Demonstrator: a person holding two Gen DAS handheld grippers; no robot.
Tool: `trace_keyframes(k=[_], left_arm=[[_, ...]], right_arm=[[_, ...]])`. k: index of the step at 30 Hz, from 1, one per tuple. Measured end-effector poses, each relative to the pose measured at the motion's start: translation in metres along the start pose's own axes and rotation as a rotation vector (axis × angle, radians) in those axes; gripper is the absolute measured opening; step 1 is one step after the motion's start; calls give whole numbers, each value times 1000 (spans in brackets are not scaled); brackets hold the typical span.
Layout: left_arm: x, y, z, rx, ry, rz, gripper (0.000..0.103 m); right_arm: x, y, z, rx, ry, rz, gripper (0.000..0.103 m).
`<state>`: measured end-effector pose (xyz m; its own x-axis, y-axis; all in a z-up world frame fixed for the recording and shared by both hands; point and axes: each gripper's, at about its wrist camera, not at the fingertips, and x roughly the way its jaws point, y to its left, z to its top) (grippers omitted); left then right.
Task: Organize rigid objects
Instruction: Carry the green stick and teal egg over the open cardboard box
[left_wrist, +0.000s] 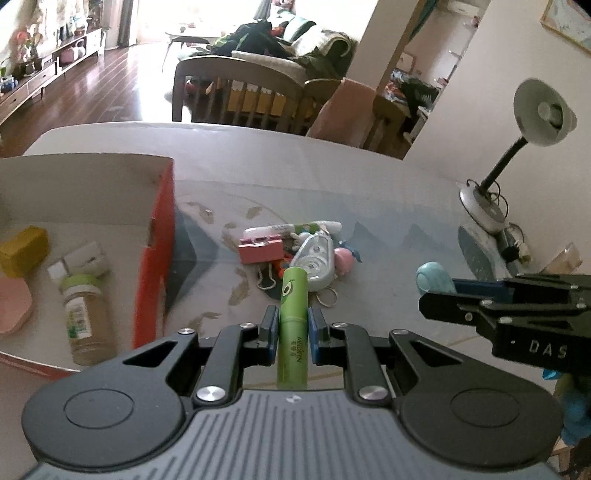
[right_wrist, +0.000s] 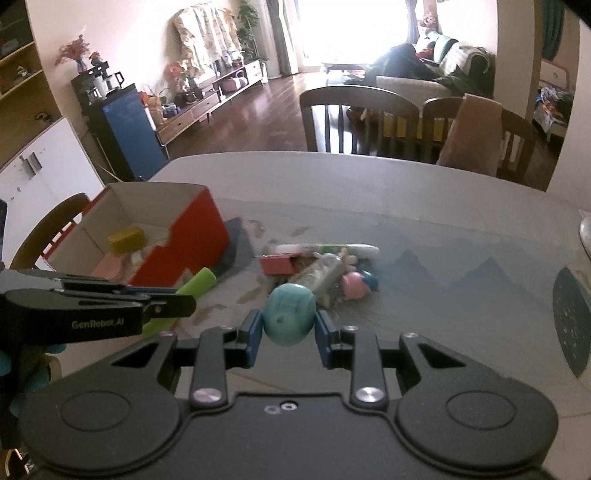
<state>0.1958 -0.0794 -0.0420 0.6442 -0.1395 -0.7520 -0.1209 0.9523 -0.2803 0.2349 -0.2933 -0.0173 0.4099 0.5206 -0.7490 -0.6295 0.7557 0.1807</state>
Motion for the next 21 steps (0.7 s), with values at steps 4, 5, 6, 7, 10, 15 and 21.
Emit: trace_keyframes(k=[4,5,6,7,10,15,21], left_arm=[[-17,14,6,-6,-15,-7,16],[-21,18,7,-3,-21,-6,16],[-25,22,9,-2,-26,-6,16],[-29,27,10,-3,-32,-7,16],[-40,43,14,-6,-45,-3,16],[-53,75,18,-7,-60,12,16],[-65,117,23,-18,-69,42,16]], right_arm=[[-2,22,5,-11,-10,11,30],[-3,27,7,-13,-13,12,30],[-3,32,9,-16,-16,16,30],[-3,38,11,-20,-20,20,30],[-1,57,16,-26,-28,26,30],[8,91,24,-44,-34,36,30],[25,134,35,-70,-35,38,30]])
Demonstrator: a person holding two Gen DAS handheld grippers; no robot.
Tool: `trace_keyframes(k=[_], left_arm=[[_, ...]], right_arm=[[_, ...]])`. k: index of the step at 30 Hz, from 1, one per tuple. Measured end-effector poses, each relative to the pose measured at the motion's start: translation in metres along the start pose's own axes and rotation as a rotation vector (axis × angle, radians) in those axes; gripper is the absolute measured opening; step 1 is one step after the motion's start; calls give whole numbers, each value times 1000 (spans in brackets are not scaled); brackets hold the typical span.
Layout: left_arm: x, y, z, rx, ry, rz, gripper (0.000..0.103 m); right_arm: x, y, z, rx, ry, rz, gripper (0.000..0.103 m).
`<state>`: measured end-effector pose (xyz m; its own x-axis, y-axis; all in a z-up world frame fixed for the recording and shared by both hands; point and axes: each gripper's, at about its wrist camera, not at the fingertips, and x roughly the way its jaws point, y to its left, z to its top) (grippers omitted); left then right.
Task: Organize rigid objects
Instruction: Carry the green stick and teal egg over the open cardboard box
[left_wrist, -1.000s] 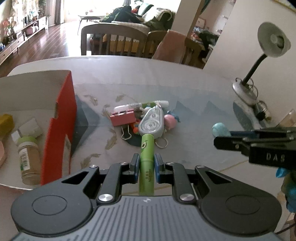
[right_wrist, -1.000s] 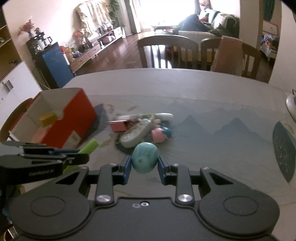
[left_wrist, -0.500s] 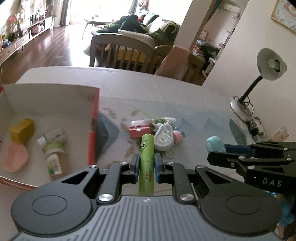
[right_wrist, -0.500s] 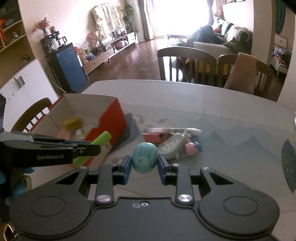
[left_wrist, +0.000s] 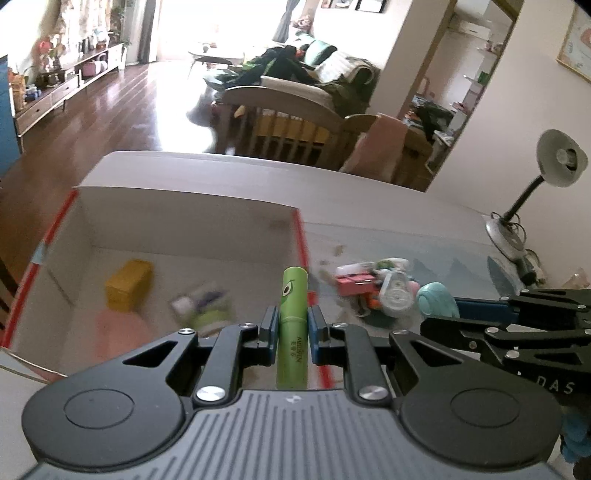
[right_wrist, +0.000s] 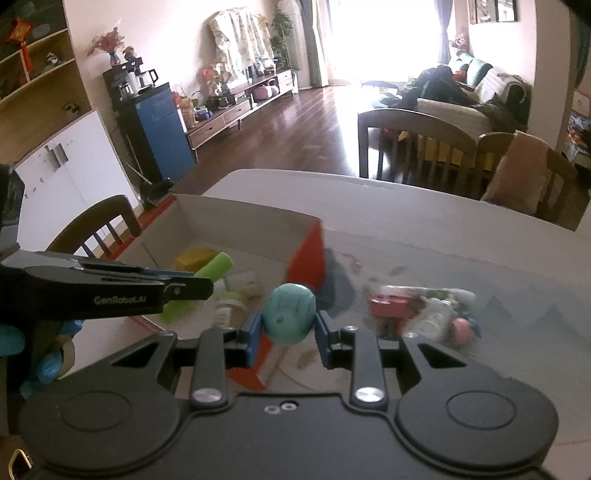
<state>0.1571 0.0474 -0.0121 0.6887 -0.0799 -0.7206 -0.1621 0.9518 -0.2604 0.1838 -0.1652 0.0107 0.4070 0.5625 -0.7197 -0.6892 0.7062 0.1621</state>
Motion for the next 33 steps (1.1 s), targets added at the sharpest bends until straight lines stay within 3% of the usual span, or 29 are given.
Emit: trace_keyframes(k=[8,18,33], left_arm=[[-5,57,9,6,3,47,16],[20,121,25,3,39,95,16],[71,150,25,88,133,163,16]], right_arm=[[37,45,14,-24,21,-6,30],[92,87,21,-46,89,7,30],[162,123,9,-118,221,-34,30]])
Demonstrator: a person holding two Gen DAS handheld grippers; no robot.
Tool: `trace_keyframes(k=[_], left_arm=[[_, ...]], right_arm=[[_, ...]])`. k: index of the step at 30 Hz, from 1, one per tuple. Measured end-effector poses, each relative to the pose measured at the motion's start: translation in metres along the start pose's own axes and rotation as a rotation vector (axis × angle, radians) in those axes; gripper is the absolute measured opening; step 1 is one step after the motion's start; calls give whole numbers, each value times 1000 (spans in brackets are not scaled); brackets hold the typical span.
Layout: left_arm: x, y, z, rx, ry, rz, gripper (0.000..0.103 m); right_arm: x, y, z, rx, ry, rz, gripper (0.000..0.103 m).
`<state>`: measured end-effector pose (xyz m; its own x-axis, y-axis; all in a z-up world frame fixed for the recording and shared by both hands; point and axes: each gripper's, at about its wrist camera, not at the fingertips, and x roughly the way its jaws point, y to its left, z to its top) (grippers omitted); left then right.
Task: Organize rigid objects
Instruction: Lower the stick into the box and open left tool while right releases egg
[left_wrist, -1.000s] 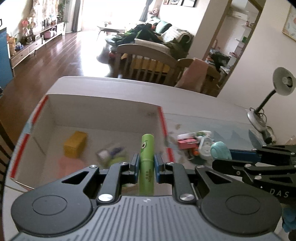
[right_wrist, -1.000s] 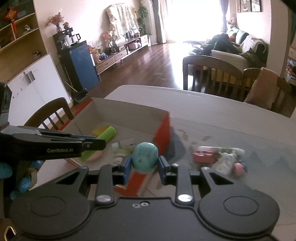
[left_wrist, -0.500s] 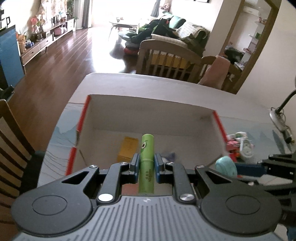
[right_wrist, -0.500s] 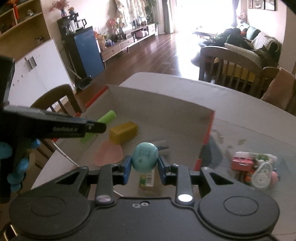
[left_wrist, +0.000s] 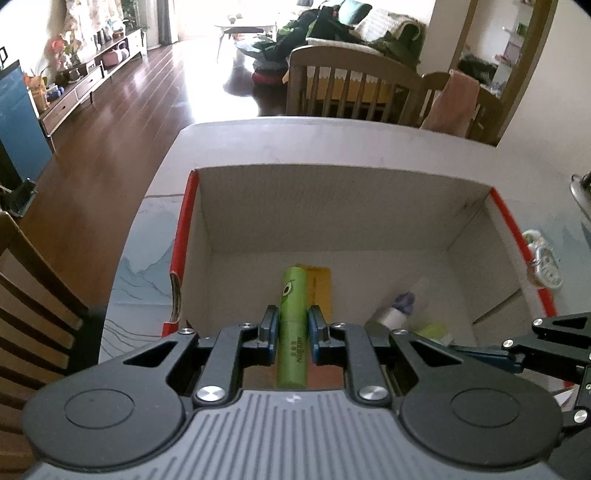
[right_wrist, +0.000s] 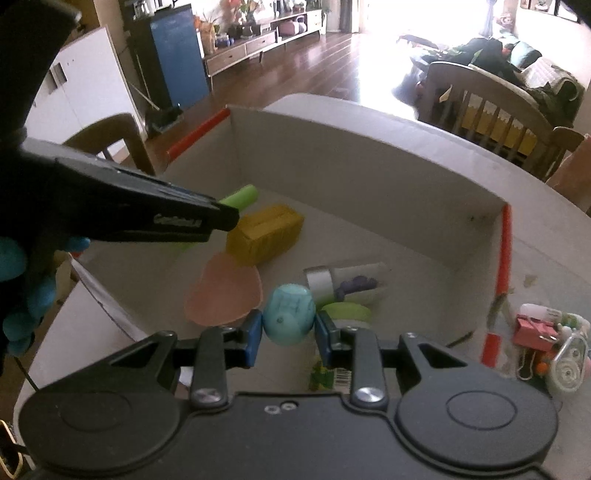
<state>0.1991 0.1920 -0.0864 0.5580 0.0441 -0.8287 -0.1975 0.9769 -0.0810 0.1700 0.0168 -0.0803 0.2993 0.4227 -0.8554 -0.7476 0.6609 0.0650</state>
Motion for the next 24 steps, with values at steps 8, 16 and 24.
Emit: trace_keyframes(k=[8,16,24], left_arm=[[13,3,-14,12,37,9,16],[20,3,-27,-2,90,-17,16],[19,5,-41,-21,117,-36,17]], right_arm=[[13,3,4,7,40,-21,30],[14,1,1,47,45,-6,34],[5,-8,1,79,26,11,42]])
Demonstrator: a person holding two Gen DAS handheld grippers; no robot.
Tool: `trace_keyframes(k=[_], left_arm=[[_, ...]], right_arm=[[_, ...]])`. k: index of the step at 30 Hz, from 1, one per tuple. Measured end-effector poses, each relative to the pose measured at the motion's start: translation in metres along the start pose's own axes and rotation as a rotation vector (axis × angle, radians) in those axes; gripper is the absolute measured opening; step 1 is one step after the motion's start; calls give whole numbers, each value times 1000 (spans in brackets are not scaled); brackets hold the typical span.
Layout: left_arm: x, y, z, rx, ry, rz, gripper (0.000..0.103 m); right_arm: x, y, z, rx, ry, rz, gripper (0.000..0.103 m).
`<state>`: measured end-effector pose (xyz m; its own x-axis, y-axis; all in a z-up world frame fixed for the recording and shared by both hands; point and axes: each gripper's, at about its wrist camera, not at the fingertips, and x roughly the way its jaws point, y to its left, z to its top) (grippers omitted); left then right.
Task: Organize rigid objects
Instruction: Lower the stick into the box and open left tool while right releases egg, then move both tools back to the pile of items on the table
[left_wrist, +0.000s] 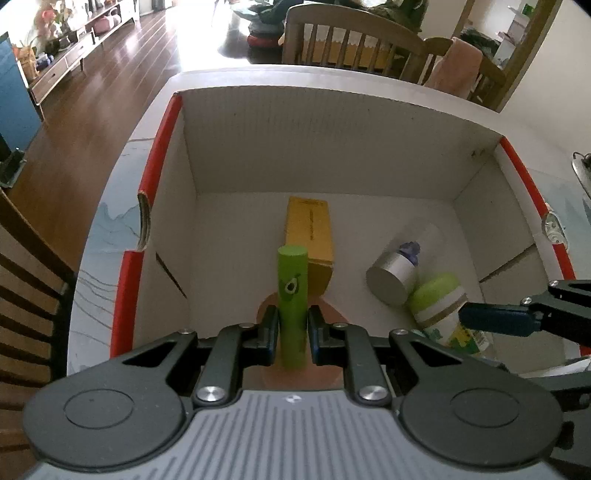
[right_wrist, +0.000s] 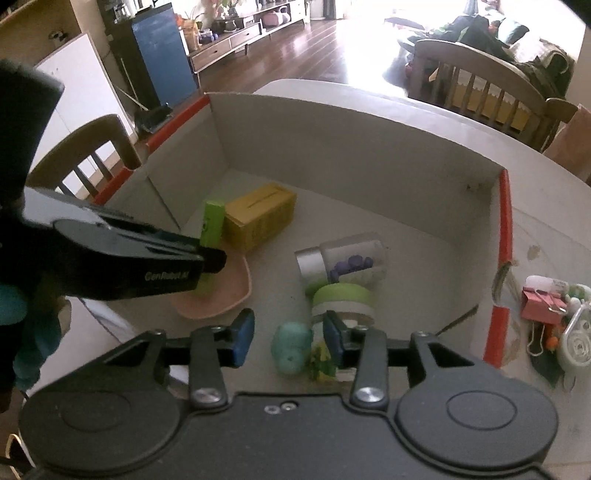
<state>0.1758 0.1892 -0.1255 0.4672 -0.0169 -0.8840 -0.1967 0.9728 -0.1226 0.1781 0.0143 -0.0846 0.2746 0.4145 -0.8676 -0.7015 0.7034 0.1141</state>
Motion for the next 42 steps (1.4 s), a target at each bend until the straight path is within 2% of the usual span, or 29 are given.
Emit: trace_keyframes(k=[12,29,32,37,42], left_arm=[[-38,-14,-8,47,-71,-11,17],[-99,-37,-10,44,-189,0,17],[-111,-45,-13,64,-227,13,17],[-126,-61,-16,85,-261,-11,17],[-137,-84,-21,110,-302,-16,17]], right_arm=[[-29,-5,-1,19,-69,33,53],[-89,-12,-16,33,-208,90,71],[-101,-14,-20,30,-242,95,75],[-124,-20,-29,23,-302,92,84],[-144,-34,-43,30,-350,91,88]])
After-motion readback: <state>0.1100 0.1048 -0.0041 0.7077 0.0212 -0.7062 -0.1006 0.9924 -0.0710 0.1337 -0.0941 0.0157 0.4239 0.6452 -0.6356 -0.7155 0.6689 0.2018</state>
